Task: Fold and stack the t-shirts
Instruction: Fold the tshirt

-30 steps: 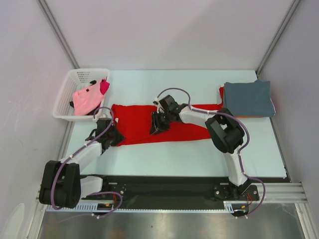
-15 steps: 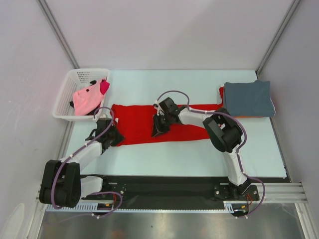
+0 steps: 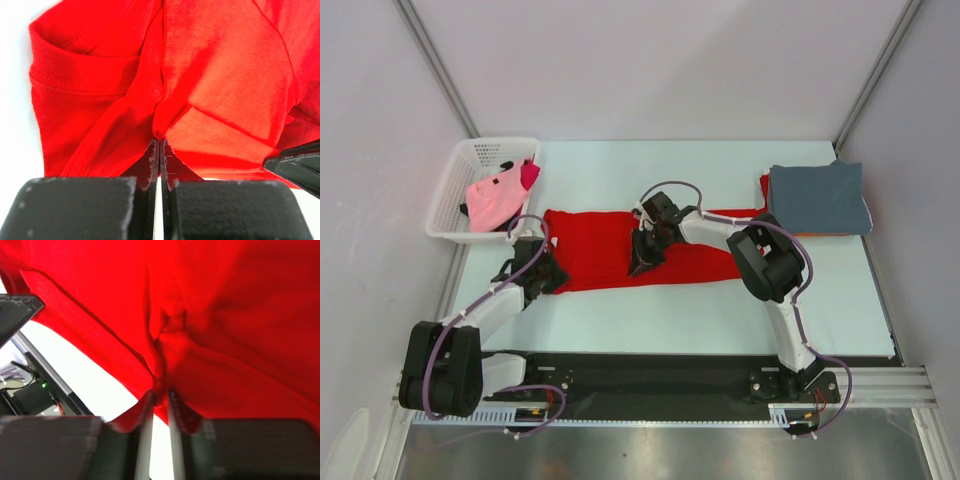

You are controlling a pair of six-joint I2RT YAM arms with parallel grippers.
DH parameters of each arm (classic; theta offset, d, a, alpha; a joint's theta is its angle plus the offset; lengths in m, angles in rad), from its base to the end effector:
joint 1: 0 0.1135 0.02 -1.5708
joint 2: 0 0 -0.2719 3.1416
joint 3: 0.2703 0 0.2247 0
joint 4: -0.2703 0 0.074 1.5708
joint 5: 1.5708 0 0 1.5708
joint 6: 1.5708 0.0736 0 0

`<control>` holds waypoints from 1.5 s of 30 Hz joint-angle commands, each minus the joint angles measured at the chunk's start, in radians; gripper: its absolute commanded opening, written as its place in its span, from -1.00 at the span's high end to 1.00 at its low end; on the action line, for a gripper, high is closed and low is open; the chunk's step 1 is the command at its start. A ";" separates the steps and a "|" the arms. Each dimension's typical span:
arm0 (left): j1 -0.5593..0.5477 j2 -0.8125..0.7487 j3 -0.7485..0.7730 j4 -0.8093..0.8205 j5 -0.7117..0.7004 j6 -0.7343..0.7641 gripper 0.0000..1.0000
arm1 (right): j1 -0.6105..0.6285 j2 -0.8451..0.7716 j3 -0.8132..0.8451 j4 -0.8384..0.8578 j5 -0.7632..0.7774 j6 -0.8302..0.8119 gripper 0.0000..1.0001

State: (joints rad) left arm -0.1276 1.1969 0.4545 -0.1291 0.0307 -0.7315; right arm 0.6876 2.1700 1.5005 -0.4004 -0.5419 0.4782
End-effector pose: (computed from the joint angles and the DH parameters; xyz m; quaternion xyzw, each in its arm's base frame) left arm 0.2138 -0.0297 0.1515 -0.2743 0.8984 -0.1558 0.3054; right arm 0.3207 0.3125 0.1305 -0.1635 0.9214 0.3479 0.0566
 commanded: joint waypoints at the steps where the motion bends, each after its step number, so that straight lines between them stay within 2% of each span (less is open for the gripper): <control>1: 0.011 -0.014 0.007 0.016 -0.023 0.034 0.99 | 0.000 0.005 0.009 -0.089 0.013 -0.027 0.49; 4: 0.011 -0.055 0.001 0.013 -0.018 0.046 0.90 | -0.007 -0.044 -0.008 -0.078 0.023 -0.029 0.35; 6: 0.011 -0.101 0.004 -0.009 -0.028 0.047 0.74 | -0.011 -0.071 -0.011 -0.071 0.019 -0.027 0.29; 9: 0.011 -0.155 0.032 -0.067 -0.028 0.055 0.50 | -0.010 -0.127 -0.014 -0.051 0.005 -0.020 0.31; 14: 0.011 -0.221 0.095 -0.159 -0.028 0.064 0.35 | 0.006 -0.182 -0.002 -0.014 -0.023 -0.010 0.35; 17: 0.009 -0.255 0.130 -0.181 0.000 0.052 0.36 | 0.015 -0.188 0.004 0.028 -0.052 0.013 0.39; 20: -0.003 -0.237 0.144 -0.156 0.066 0.029 0.47 | 0.018 -0.171 0.001 0.092 -0.118 0.057 0.50; 27: -0.033 -0.064 0.101 -0.011 0.104 -0.014 0.80 | 0.020 -0.018 0.000 0.205 -0.184 0.123 0.69; 29: -0.033 0.016 0.086 0.009 0.075 -0.014 0.99 | 0.017 0.007 -0.002 0.213 -0.178 0.125 0.71; 31: -0.033 0.068 0.075 0.003 -0.013 -0.017 0.99 | 0.013 0.040 -0.013 0.221 -0.162 0.123 0.73; 35: -0.033 0.113 0.020 0.029 -0.080 -0.026 0.99 | 0.021 0.059 -0.037 0.225 -0.132 0.109 0.77; 37: -0.035 0.104 0.015 0.036 -0.077 -0.023 0.99 | 0.017 0.044 -0.049 0.233 -0.135 0.105 0.74; 42: -0.035 0.046 0.070 -0.036 -0.103 0.006 0.99 | 0.003 -0.053 -0.085 0.230 -0.109 0.085 0.34; 45: -0.035 -0.003 0.118 -0.099 -0.133 0.035 0.98 | -0.017 -0.151 -0.128 0.203 -0.066 0.051 0.21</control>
State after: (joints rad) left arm -0.1608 1.2545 0.5049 -0.1722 -0.0368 -0.7383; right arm 0.6964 2.1441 1.4025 -0.1692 -0.6773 0.5789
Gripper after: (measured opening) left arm 0.008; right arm 0.385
